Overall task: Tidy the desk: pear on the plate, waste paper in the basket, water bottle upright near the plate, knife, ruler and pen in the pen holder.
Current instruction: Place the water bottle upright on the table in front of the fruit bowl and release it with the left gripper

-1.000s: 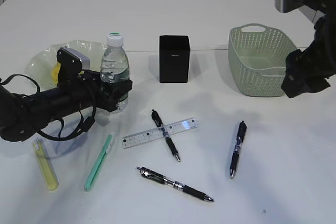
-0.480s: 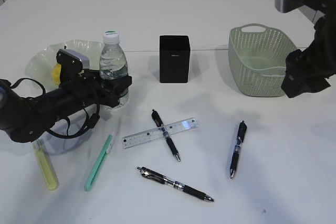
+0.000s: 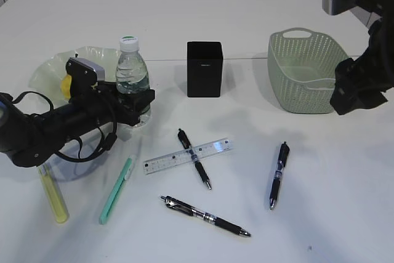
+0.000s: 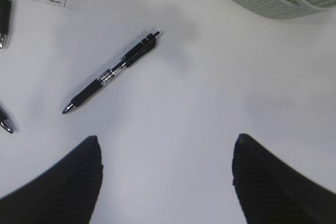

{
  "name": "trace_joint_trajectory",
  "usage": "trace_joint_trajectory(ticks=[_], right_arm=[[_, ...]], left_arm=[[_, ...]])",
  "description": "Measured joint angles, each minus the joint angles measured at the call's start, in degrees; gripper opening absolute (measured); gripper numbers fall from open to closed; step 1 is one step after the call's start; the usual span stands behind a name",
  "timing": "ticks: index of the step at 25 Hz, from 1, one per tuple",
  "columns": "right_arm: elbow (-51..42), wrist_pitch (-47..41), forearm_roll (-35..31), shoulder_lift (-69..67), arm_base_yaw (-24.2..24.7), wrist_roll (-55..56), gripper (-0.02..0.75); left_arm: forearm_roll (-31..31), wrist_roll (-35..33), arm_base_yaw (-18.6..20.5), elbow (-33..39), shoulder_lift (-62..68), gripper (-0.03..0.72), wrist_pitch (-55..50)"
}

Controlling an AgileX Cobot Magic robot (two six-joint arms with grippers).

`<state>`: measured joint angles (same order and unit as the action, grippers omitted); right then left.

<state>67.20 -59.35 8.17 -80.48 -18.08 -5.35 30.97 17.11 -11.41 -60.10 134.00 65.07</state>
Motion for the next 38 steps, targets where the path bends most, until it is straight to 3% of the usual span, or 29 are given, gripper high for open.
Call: trace_joint_trajectory(ticks=[11, 33, 38], right_arm=[[0.00, 0.00, 0.00, 0.00, 0.00, 0.00, 0.570], [0.00, 0.00, 0.14, 0.00, 0.00, 0.00, 0.571], [0.00, 0.00, 0.40, 0.00, 0.00, 0.00, 0.571]], left_arm=[[0.11, 0.00, 0.00, 0.00, -3.89, 0.568, 0.23], [2.25, -0.11, 0.00, 0.00, -20.19, 0.574, -1.37], [-3.50, -0.11, 0.13, 0.00, -22.57, 0.574, -8.64]])
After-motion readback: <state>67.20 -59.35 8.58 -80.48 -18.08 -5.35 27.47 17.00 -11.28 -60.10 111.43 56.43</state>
